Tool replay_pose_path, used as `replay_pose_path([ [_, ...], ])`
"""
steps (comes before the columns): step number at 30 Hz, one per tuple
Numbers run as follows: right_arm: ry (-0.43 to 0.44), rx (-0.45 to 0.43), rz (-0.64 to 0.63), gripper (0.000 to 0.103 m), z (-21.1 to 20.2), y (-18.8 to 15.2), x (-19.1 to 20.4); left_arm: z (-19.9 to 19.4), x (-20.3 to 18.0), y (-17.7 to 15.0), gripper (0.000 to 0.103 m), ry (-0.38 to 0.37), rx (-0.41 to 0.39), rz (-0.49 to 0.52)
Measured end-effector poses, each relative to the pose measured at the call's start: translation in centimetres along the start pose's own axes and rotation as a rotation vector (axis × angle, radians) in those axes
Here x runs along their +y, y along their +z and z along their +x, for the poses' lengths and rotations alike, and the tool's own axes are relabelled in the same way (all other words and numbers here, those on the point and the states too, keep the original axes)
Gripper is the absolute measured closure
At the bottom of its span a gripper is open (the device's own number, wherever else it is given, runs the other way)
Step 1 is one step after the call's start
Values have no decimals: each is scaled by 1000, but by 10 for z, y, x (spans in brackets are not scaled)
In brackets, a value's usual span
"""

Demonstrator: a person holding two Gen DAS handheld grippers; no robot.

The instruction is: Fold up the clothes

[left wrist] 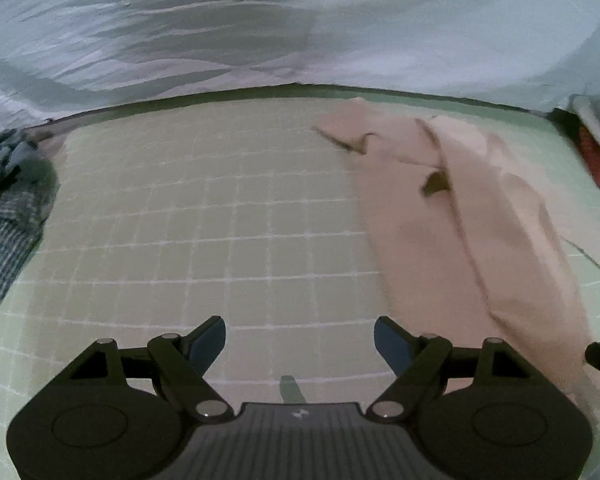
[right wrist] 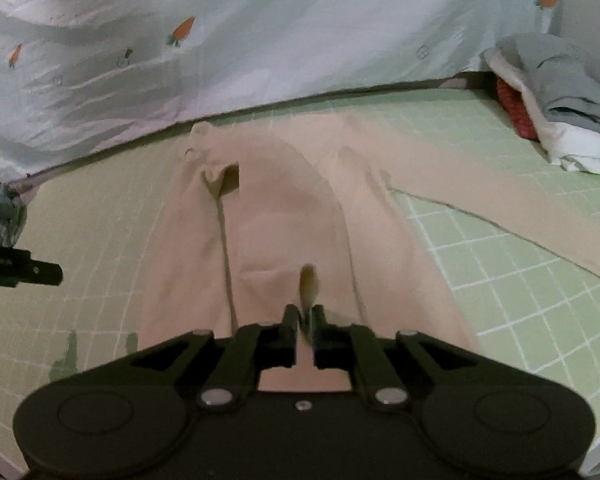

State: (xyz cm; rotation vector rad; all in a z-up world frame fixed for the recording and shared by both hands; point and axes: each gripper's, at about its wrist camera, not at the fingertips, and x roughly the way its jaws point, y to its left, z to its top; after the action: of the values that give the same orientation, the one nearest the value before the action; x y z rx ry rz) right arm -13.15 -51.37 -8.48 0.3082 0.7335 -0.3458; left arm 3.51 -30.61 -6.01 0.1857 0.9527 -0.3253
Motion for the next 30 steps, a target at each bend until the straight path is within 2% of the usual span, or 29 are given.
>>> replay_pose_path([
  [2, 4, -26, 28, 76, -10, 2, -9, -1, -15, 4, 21, -22, -4, 13],
  [5, -8, -51, 74, 67, -20, 7, -31, -2, -41, 7, 21, -52, -1, 22],
  [12, -31, 4, 77, 58, -23, 20, -103, -1, -113, -10, 21, -139, 45, -33],
  [15, -10, 26, 74, 56, -22, 28, -136, 1, -142, -23, 25, -157, 51, -48],
  [17, 2, 41, 60, 56, -19, 32, -155, 4, -158, -30, 38, -144, 63, -59],
  [20, 19, 62, 34, 56, -15, 37, -182, 11, -175, -42, 50, -112, 91, -81],
  [22, 28, 76, 12, 56, -13, 37, -195, 17, -182, -49, 52, -79, 113, -104],
  [24, 31, 99, -8, 55, -11, 35, -208, 22, -187, -56, 59, -45, 135, -131],
  [26, 33, 118, -16, 55, -10, 32, -220, 23, -187, -61, 79, -15, 142, -153],
  [27, 33, 125, -16, 55, -9, 31, -225, 21, -188, -62, 83, -5, 135, -152],
  [28, 34, 130, -16, 55, -9, 31, -230, 20, -190, -63, 95, 5, 129, -152],
  [30, 39, 137, -11, 55, -7, 32, -238, 14, -190, -64, 97, 4, 116, -167],
])
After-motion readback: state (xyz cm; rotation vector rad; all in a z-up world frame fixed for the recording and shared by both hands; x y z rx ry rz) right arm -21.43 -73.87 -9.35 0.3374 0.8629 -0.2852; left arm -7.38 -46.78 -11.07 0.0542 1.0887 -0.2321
